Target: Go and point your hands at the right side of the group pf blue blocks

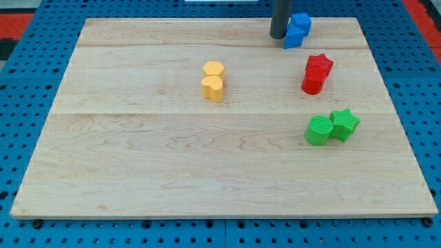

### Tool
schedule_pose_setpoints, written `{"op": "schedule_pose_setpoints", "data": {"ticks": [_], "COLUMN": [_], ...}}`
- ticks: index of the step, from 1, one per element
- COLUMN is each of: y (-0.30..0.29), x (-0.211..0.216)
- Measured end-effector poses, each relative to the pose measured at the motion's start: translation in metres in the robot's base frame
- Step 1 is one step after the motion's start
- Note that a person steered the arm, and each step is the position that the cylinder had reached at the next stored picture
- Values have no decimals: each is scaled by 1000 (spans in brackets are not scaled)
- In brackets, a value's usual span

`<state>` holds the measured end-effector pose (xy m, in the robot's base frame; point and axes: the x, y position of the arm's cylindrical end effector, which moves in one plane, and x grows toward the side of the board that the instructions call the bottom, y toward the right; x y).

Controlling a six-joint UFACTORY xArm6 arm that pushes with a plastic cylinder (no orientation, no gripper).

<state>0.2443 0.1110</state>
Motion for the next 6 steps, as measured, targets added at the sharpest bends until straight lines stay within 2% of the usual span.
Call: {"op": "schedule_pose_setpoints", "data": {"ticks": [3, 4, 5, 6], "y": [2, -16, -16, 10], "x": [-3, 5, 37, 63]}}
